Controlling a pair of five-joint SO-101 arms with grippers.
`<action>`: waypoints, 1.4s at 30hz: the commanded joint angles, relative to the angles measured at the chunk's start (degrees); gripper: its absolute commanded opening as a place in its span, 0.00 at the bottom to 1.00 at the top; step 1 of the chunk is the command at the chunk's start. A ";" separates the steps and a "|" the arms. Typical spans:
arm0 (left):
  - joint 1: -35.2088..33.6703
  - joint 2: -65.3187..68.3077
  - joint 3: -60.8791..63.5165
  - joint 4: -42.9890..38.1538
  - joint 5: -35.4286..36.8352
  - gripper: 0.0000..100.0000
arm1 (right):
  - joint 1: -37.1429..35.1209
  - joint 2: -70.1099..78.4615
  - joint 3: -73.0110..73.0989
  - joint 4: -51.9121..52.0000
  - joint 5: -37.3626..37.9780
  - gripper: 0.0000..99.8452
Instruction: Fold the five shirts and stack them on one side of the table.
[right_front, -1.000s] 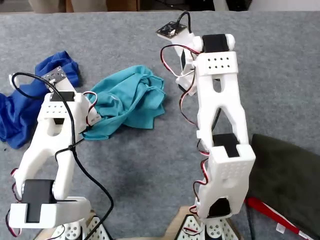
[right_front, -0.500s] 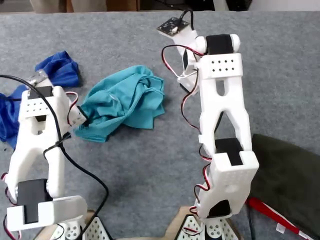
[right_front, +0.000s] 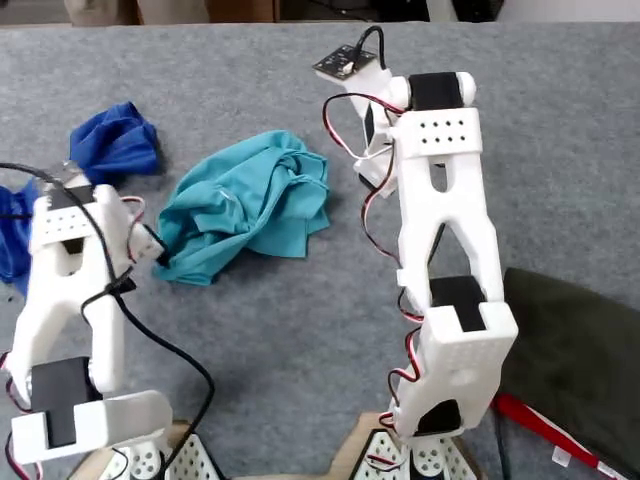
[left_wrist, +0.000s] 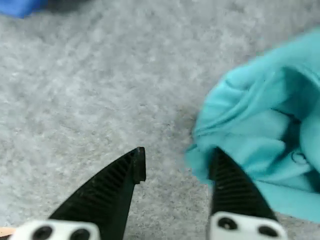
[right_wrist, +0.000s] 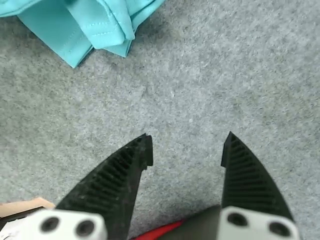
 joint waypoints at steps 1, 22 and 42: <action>2.37 -0.22 0.18 -1.85 0.79 0.16 | 0.92 -4.26 -0.22 -0.18 0.44 0.23; 2.64 7.43 -0.09 -4.31 4.22 0.19 | 0.92 -4.26 -0.13 -0.26 0.53 0.23; 10.29 7.60 -1.58 -5.27 4.04 0.02 | 2.33 -4.00 -0.13 -1.41 0.53 0.23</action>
